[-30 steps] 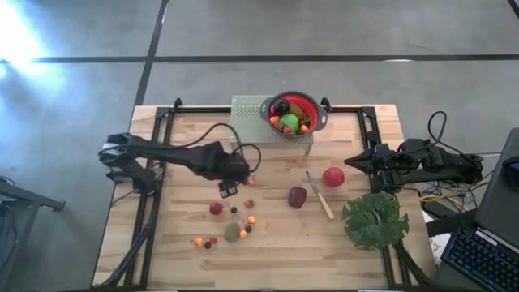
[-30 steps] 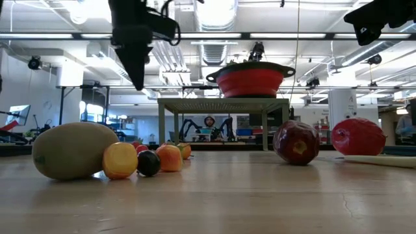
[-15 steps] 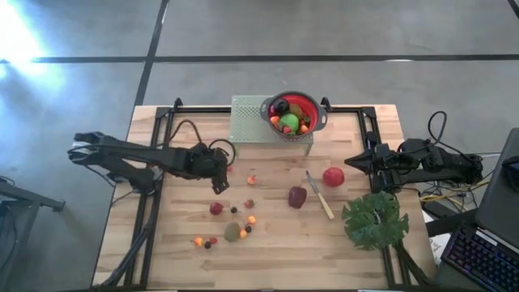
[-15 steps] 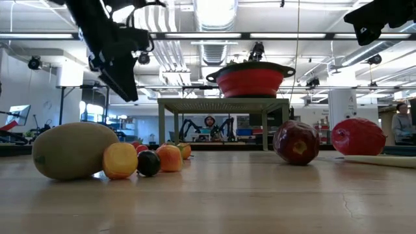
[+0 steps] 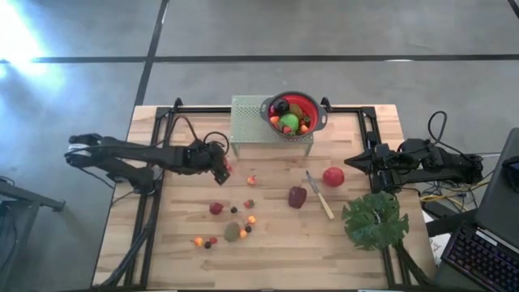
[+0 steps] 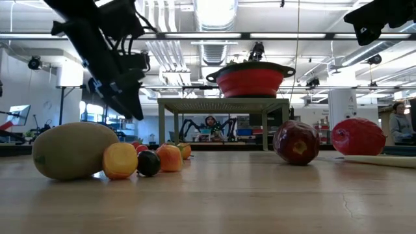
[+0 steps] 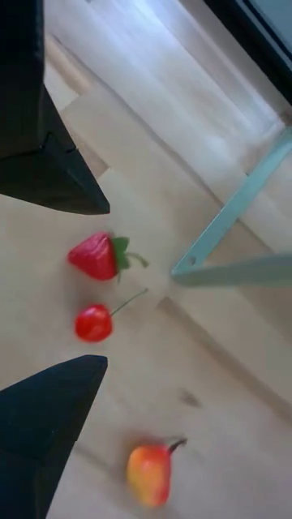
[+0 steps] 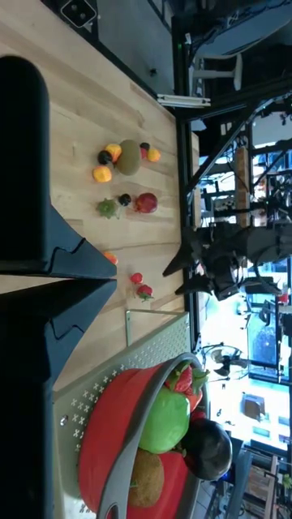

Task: Pick & Place Fruit
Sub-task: Put the red strawberry into the black strainer bowl on the shelf

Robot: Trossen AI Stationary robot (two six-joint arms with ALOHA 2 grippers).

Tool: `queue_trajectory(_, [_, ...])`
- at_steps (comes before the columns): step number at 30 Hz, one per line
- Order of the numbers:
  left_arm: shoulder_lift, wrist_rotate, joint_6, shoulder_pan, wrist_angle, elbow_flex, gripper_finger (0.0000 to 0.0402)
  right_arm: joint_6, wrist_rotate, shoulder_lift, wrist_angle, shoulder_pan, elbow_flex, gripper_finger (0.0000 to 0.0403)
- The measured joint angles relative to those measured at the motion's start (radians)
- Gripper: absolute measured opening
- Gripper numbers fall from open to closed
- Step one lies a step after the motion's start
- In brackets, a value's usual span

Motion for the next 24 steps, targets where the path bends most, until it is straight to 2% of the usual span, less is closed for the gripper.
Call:
queue_trajectory(8, [0.000,0.002,-0.042,0.067,0.057,-0.065,0.0298,0.000,0.000,0.000,0.000,0.000,0.000,0.0008])
queue_trajectory(17, [0.006,0.006,-0.088,0.070,0.181,-0.119,0.0296,0.000,0.000,0.000,0.000,0.000,0.000,0.0008])
queue_trajectory(24, [0.056,0.005,-0.115,0.070,0.232,-0.148,0.0296,0.000,0.000,0.000,0.000,0.000,0.000,0.0008])
